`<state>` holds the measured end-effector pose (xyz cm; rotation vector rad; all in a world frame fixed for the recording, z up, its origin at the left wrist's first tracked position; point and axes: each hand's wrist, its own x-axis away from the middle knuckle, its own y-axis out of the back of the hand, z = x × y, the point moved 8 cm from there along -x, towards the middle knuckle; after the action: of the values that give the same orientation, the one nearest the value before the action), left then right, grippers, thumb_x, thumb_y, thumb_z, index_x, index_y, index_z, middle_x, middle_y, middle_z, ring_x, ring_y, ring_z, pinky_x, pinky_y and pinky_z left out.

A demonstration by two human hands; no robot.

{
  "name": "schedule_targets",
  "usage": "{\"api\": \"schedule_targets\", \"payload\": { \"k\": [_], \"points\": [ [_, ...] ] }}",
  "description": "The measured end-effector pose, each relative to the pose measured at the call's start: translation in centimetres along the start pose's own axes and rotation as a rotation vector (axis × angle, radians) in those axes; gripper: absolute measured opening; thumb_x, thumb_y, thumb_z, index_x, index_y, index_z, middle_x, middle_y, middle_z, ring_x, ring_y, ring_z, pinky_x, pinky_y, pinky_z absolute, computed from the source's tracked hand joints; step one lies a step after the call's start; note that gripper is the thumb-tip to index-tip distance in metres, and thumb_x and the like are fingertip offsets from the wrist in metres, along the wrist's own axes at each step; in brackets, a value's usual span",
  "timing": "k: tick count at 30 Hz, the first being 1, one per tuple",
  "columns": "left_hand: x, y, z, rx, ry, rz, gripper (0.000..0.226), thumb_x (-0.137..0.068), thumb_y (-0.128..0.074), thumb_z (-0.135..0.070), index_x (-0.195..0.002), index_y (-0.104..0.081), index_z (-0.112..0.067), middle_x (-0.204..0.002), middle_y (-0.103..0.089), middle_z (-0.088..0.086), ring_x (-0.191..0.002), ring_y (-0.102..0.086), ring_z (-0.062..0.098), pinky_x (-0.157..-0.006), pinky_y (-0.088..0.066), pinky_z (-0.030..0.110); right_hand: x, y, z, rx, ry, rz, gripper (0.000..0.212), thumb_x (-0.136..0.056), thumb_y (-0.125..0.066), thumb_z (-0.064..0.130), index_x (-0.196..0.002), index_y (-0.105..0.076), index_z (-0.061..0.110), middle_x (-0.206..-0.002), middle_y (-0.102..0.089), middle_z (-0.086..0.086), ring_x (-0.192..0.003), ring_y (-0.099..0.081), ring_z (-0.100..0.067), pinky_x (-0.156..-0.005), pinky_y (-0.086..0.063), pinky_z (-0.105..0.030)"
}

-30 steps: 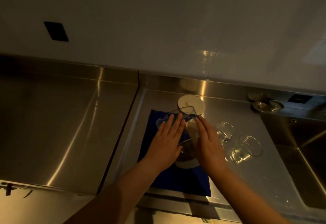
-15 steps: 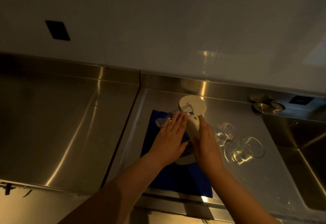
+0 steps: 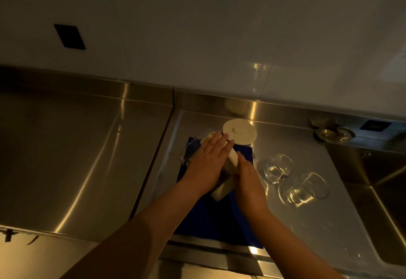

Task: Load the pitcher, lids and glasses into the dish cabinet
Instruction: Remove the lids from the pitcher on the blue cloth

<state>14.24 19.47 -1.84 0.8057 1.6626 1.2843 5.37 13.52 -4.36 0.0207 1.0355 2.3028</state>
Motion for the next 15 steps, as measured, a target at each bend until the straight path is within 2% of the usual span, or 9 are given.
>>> {"api": "schedule_targets", "payload": {
  "k": [3,6,8,9,11,13,15],
  "points": [
    [0.1,0.0,0.9,-0.020,0.009,0.038,0.081,-0.088,-0.054,-0.015,-0.150,-0.002,-0.020,-0.159,0.003,0.007,-0.144,0.013,0.025,-0.111,0.011,0.035,-0.6,-0.4,0.3,-0.030,-0.015,-0.003,0.042,-0.101,-0.037,0.027,-0.141,-0.029,0.036,-0.133,-0.043,0.011,-0.118,-0.043,-0.005,-0.090,-0.036,-0.012],
    [-0.2,0.3,1.4,-0.092,-0.034,0.038,0.079,-0.088,-0.055,-0.013,-0.150,-0.006,-0.017,-0.158,0.000,0.010,-0.144,0.009,0.027,-0.115,0.007,0.039,-0.9,-0.9,1.1,0.028,0.054,-0.014,0.046,-0.099,-0.042,0.022,-0.143,-0.030,0.028,-0.139,-0.040,0.006,-0.123,-0.041,-0.008,-0.099,-0.038,-0.023],
    [-0.8,0.9,1.8,-0.148,-0.064,0.022,0.073,-0.089,-0.055,-0.010,-0.149,-0.013,-0.014,-0.158,-0.009,0.011,-0.145,0.002,0.028,-0.116,0.002,0.038,-1.1,-0.9,1.3,0.048,0.075,-0.035,0.050,-0.095,-0.044,0.011,-0.142,-0.033,0.024,-0.139,-0.042,0.002,-0.124,-0.042,-0.012,-0.100,-0.032,-0.016],
    [-1.2,1.3,2.1,-0.155,-0.071,0.014,0.069,-0.089,-0.055,-0.009,-0.148,-0.018,-0.013,-0.156,-0.016,0.010,-0.145,-0.004,0.027,-0.116,-0.001,0.038,-1.3,-0.9,1.2,0.032,0.074,-0.040,0.050,-0.095,-0.043,0.008,-0.141,-0.034,0.026,-0.137,-0.044,0.004,-0.123,-0.042,-0.010,-0.097,-0.029,-0.008],
    [-1.7,2.1,2.2,-0.128,-0.101,-0.004,0.062,-0.089,-0.056,-0.008,-0.144,-0.028,-0.010,-0.150,-0.029,0.011,-0.142,-0.017,0.027,-0.115,-0.012,0.035,-1.5,-0.6,1.0,-0.037,0.050,-0.036,0.048,-0.099,-0.043,0.016,-0.135,-0.031,0.046,-0.126,-0.043,0.024,-0.116,-0.041,0.006,-0.087,-0.027,0.003],
    [-1.8,3.1,1.8,-0.103,-0.145,-0.039,0.058,-0.086,-0.058,-0.004,-0.140,-0.036,-0.005,-0.143,-0.040,0.015,-0.136,-0.030,0.029,-0.112,-0.022,0.036,-1.6,0.1,1.2,-0.020,0.084,-0.043,0.044,-0.101,-0.040,0.024,-0.124,-0.030,0.060,-0.116,-0.039,0.035,-0.109,-0.036,0.020,-0.083,-0.024,0.007],
    [-1.7,3.9,1.4,-0.076,-0.163,-0.093,0.058,-0.080,-0.062,0.002,-0.134,-0.043,-0.001,-0.136,-0.047,0.019,-0.130,-0.040,0.034,-0.107,-0.032,0.039,-1.9,1.2,1.4,0.002,0.107,-0.031,0.044,-0.100,-0.040,0.023,-0.122,-0.032,0.060,-0.120,-0.038,0.033,-0.108,-0.033,0.024,-0.085,-0.022,0.006]
  ]
}}
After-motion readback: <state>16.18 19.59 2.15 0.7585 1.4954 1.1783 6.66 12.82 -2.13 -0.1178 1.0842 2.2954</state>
